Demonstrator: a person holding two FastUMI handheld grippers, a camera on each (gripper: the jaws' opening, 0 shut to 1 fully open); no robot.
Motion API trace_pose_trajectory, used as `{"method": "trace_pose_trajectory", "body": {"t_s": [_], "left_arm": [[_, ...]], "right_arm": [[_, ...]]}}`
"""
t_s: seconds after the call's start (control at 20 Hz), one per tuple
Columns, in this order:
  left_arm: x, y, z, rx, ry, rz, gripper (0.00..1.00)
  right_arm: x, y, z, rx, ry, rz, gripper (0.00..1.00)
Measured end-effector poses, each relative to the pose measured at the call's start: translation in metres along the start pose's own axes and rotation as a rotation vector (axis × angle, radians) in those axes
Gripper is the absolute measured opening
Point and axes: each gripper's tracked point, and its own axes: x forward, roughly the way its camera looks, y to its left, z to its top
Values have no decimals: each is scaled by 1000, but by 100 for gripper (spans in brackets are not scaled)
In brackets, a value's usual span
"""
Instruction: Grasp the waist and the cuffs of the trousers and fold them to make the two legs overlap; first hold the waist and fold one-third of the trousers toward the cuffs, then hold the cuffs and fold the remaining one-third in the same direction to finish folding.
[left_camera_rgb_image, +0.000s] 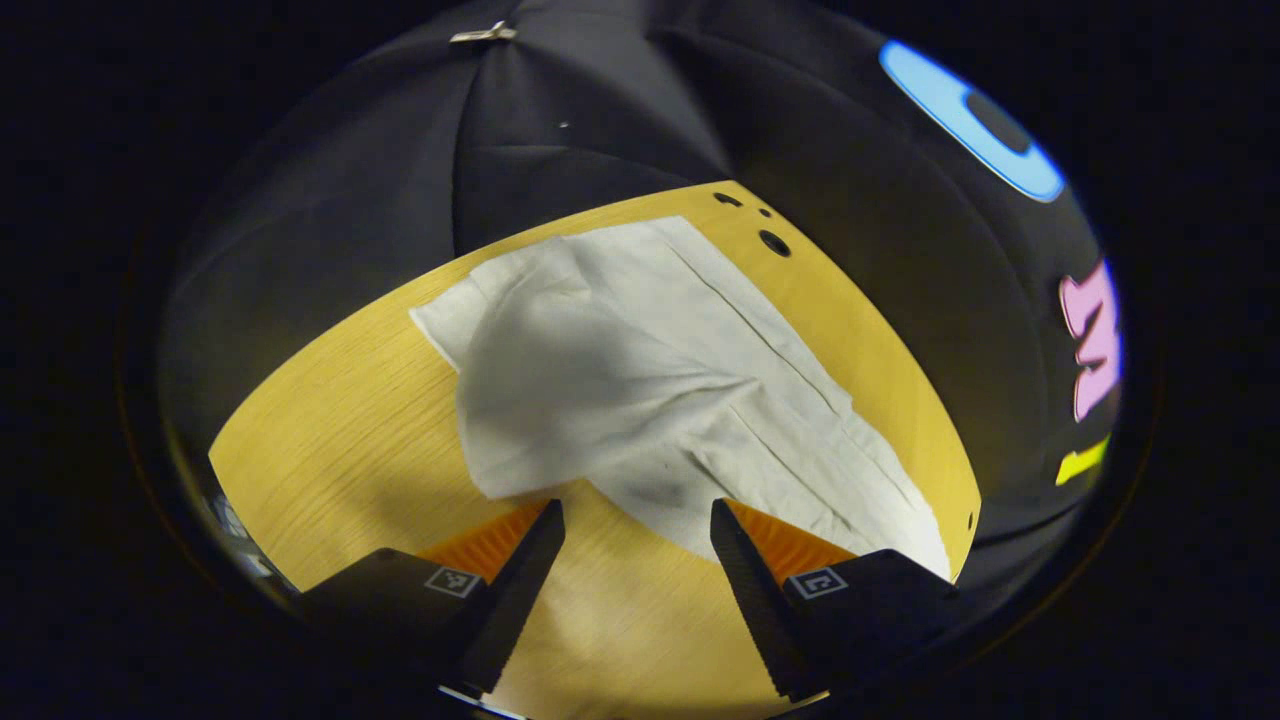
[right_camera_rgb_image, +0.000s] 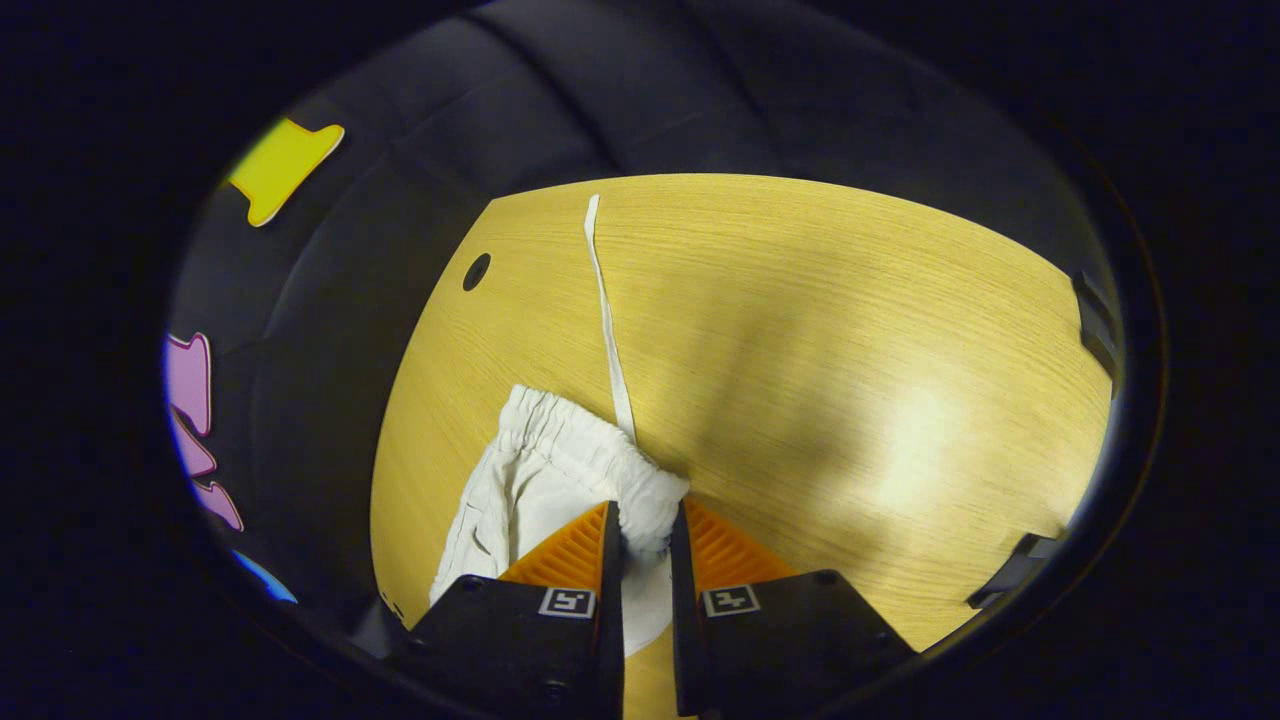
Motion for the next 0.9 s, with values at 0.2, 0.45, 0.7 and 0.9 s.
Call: {"method": "trace_pose_trajectory", "body": {"t_s": [0.2, 0.45, 0.7, 0.9], "left_arm": [[22, -9, 36, -139, -34, 9, 92], [28, -10, 53, -127, -28, 99, 92], [22, -2, 42, 153, 35, 330, 82], [37, -10, 40, 146, 26, 251, 19]], "right_arm": [[-2, -1, 0, -9, -2, -1, 24], [-3, -2, 2, -31, 0, -6, 24], [-3, -3, 3, -46, -3, 0, 24], [-9, -3, 10, -58, -36, 20, 24]]}}
